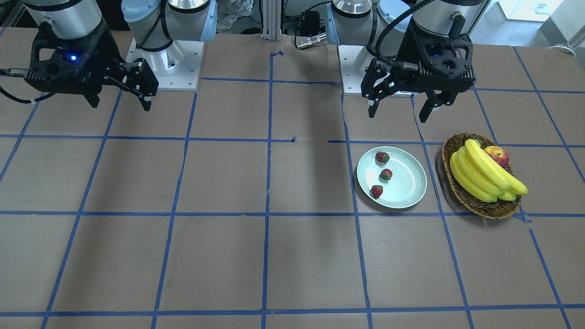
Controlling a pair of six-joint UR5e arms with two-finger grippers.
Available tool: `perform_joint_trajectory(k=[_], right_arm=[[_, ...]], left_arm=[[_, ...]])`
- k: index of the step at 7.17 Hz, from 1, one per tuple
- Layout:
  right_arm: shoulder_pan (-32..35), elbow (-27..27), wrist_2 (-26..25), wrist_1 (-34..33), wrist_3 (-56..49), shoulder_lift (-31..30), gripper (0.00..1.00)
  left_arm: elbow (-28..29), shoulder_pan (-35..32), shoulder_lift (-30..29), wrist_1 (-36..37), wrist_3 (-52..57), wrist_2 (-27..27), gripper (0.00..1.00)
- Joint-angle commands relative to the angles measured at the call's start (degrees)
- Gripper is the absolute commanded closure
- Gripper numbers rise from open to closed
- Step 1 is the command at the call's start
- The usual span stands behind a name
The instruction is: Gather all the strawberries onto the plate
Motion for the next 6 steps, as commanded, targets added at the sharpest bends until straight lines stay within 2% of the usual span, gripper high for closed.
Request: perform_joint_trajectory(k=[1,6], right_arm=[[0.00,-0.12,-0.38,-0.09,-0.08,0.00,0.00],[0.17,-1.44,0.23,-4.12,-1.31,-0.35,0.00]], left_arm=[[-0.24,-0.12,0.79,-0.15,-0.17,-0.15,0.00],[-2.00,-0.12,1.31,-0.77,-0.16,-0.06,0.00]])
